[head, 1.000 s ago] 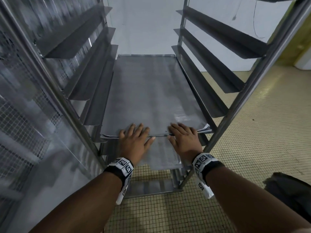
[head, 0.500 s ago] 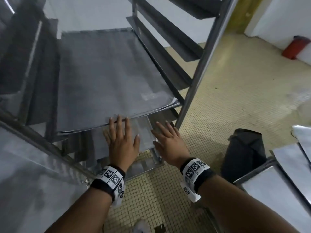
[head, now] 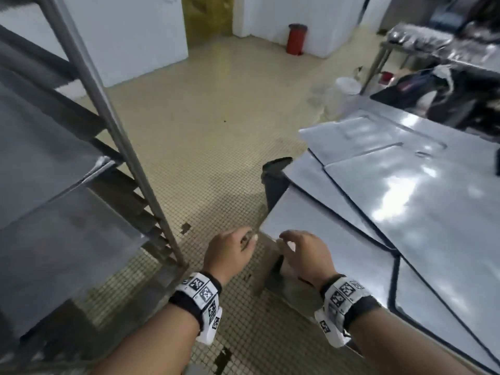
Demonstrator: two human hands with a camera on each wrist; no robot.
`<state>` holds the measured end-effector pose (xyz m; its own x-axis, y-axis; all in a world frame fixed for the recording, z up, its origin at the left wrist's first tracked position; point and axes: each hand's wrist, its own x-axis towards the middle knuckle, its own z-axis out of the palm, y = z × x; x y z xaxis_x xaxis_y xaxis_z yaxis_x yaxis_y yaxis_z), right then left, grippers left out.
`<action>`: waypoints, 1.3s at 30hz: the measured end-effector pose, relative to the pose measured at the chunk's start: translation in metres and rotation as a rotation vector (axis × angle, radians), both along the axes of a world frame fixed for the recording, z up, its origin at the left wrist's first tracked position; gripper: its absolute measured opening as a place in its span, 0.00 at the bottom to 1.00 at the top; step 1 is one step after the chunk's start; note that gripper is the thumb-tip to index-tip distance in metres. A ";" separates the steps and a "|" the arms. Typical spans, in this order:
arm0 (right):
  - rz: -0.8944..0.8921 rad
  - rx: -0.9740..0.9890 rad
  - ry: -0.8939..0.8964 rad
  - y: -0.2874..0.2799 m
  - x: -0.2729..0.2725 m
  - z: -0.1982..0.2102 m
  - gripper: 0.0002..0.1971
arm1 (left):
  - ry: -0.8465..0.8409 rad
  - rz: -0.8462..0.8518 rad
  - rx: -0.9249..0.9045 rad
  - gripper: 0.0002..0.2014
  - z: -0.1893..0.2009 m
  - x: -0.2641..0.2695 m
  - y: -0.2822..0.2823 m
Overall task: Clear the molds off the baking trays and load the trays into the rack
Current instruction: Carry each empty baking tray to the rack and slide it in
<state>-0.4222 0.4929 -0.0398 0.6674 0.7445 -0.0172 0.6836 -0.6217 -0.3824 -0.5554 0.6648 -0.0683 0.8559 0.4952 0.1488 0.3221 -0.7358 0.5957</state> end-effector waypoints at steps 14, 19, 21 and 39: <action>-0.590 -0.078 0.106 -0.341 0.115 -0.027 0.18 | 0.312 -0.381 -0.175 0.20 -0.009 0.196 -0.270; -0.707 -0.115 0.145 -0.407 0.126 -0.035 0.20 | 0.330 -0.390 -0.160 0.24 -0.014 0.229 -0.313; -0.729 -0.120 0.141 -0.422 0.129 -0.036 0.21 | 0.347 -0.352 -0.162 0.26 -0.014 0.244 -0.319; -0.769 -0.237 0.262 -0.435 0.251 -0.039 0.20 | 0.248 -0.012 -0.419 0.36 -0.055 0.327 -0.296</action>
<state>-0.1716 0.0580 -0.0791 0.9395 0.0415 -0.3402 -0.0553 -0.9613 -0.2701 -0.2280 0.3692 -0.1229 0.8465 0.4587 -0.2703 0.4846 -0.4533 0.7481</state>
